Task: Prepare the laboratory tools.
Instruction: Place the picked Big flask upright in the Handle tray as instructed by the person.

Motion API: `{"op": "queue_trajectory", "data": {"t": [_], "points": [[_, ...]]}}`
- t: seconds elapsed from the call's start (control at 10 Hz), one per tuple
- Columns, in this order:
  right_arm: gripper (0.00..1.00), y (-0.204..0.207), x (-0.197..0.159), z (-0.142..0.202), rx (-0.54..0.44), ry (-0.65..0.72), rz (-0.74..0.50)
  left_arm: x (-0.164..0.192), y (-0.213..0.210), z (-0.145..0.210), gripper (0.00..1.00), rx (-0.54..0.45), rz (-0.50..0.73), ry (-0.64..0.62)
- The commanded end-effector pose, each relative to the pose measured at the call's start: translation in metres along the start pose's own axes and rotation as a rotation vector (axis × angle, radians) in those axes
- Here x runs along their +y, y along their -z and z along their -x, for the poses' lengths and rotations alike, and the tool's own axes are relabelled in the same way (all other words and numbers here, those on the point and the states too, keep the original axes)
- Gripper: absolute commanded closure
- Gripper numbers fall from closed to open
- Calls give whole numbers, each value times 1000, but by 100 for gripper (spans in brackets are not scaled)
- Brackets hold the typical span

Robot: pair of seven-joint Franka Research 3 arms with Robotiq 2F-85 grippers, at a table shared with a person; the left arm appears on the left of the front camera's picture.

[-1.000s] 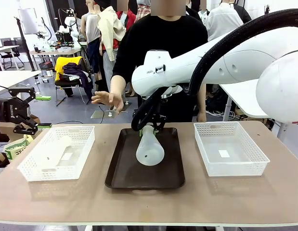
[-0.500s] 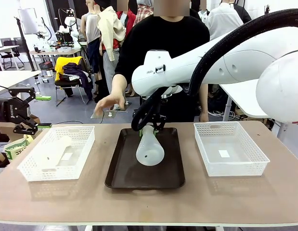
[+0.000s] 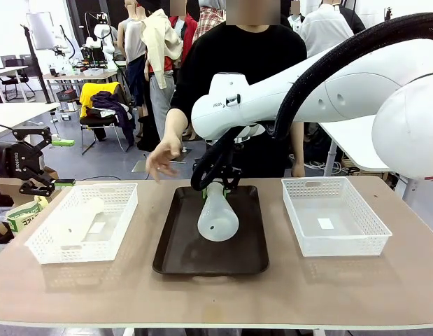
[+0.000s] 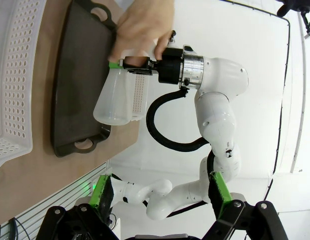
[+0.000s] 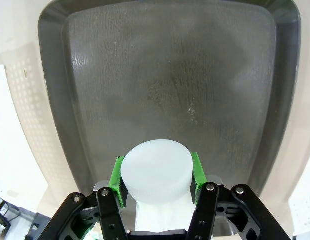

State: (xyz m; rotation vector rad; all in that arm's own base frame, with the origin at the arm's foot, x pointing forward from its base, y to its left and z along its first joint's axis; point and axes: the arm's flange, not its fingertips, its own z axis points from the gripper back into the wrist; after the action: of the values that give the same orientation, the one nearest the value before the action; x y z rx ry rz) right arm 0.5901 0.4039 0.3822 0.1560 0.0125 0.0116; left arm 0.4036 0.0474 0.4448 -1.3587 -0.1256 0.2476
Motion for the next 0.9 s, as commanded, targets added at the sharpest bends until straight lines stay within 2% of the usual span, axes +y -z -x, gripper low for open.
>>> {"op": "queue_trajectory", "data": {"t": [0.0, 0.8], "points": [[100, 0, -1, 1, 2, -1, 1, -2, -2, 1, 0, 4, 10, -10], [100, 0, -1, 1, 2, -1, 1, -2, -2, 1, 0, 4, 10, -10]]}}
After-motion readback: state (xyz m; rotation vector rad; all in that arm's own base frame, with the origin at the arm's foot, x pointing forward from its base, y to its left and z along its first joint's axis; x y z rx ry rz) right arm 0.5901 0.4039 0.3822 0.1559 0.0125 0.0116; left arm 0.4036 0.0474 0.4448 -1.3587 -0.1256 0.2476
